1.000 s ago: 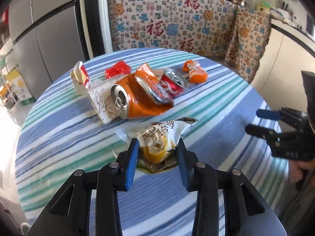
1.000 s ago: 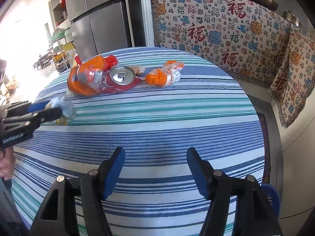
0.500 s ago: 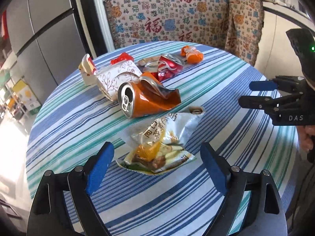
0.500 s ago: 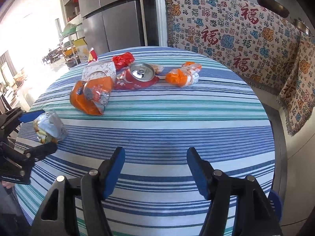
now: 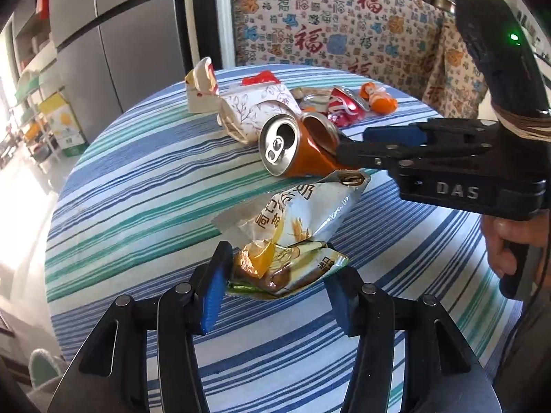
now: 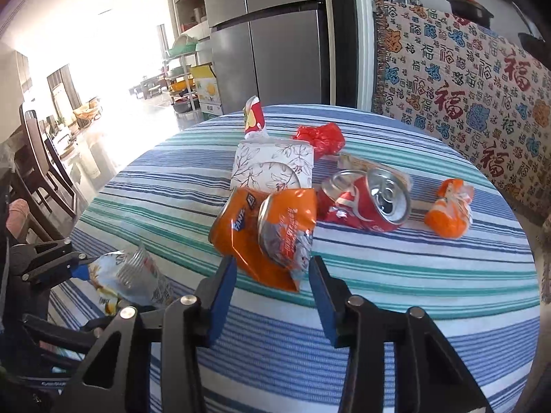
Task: Collect trash
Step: 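Grasp the crushed orange can with the right tool while the left tool reaches the white snack bag, then grasp the white snack bag with the left tool while the right tool holds the orange can and bag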
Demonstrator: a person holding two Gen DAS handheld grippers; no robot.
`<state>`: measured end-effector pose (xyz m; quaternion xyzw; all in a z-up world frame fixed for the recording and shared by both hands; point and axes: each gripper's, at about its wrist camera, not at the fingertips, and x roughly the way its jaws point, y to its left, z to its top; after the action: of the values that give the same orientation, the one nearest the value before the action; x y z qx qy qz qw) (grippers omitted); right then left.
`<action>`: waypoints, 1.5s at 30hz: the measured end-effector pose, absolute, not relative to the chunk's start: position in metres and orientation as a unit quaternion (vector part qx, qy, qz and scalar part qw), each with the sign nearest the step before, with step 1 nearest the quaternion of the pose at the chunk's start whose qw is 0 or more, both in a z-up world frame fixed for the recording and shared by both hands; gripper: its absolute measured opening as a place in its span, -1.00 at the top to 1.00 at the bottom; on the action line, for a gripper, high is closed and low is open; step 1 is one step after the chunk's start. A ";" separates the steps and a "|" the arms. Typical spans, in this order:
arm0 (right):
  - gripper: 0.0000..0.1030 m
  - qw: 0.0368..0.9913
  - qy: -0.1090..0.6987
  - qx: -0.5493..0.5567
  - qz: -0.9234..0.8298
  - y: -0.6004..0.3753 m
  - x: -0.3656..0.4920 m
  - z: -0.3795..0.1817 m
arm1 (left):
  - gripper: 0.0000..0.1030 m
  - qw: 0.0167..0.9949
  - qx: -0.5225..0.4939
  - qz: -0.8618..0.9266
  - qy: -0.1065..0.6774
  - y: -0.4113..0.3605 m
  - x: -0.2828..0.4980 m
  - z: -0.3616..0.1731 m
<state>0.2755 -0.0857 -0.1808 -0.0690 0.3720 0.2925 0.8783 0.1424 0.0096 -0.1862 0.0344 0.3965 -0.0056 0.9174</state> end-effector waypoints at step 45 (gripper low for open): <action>-0.28 0.820 0.470 0.025 0.328 -0.208 0.229 -0.181 | -0.72 0.904 0.038 -0.031 0.424 0.013 0.145 -0.188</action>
<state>0.2293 -0.2078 -0.1814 0.0251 0.4695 0.3276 0.8195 0.1449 0.0129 -0.1879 0.0375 0.4243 -0.0314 0.9042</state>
